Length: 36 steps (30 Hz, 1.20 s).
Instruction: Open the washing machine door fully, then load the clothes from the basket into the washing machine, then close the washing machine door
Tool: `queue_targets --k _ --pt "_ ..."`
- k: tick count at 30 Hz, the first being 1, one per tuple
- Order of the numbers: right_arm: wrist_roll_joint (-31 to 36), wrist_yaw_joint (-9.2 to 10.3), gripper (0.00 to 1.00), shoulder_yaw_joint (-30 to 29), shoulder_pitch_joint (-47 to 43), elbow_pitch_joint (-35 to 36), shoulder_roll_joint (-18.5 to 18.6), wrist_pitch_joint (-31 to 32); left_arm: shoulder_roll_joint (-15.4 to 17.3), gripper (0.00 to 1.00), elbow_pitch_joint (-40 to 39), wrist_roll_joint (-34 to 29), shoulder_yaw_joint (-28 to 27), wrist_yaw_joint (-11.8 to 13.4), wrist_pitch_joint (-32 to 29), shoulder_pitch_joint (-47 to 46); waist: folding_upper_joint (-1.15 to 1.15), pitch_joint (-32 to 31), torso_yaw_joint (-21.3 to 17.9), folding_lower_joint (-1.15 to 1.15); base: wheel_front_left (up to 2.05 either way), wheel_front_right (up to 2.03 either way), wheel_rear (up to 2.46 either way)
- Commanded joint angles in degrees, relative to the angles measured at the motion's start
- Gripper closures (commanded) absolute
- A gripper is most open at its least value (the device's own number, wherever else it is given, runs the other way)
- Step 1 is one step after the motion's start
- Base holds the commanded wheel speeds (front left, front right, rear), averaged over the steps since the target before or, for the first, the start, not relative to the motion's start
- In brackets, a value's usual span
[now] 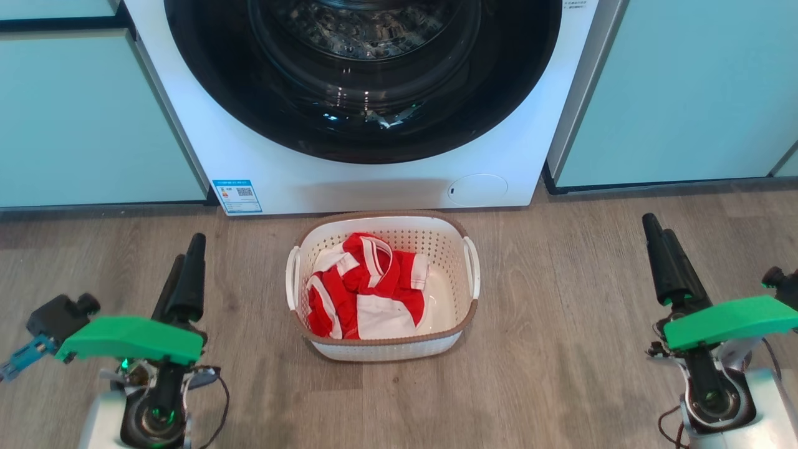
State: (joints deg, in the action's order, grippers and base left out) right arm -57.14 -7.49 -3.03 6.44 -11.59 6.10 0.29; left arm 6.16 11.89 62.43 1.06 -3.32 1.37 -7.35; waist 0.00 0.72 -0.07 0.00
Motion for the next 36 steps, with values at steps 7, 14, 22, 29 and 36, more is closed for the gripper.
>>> queue_targets --k 7,14,22,29,36 --pt "5.73 0.00 0.00 1.31 2.98 1.79 1.74 -1.27 2.41 0.00 -3.22 -7.92 0.95 1.72 1.47 -3.09 0.00 -0.02 0.11 0.00 0.00 0.00 0.00" --pt "11.58 0.00 0.00 1.64 2.57 1.31 1.52 -2.25 3.45 0.00 -3.48 -15.33 2.69 3.71 2.83 -2.88 0.00 -0.10 0.22 0.00 0.00 0.00 0.00" --pt "16.60 0.00 0.00 2.19 2.47 2.09 1.31 -2.92 4.15 0.00 -4.08 -20.62 3.80 5.23 4.02 -3.20 0.00 0.08 0.09 0.00 0.00 0.00 0.00" --pt "21.42 0.00 0.00 3.33 2.19 2.92 1.22 -3.04 4.76 0.00 -3.17 -25.04 4.60 6.40 5.21 -3.51 0.00 0.17 0.02 0.00 0.00 0.00 0.00" --pt "26.07 0.00 0.00 4.01 1.89 3.48 1.15 -3.22 5.10 0.00 -1.90 -28.88 5.15 7.57 6.30 -4.04 0.00 0.22 0.09 0.00 0.00 0.00 0.00"
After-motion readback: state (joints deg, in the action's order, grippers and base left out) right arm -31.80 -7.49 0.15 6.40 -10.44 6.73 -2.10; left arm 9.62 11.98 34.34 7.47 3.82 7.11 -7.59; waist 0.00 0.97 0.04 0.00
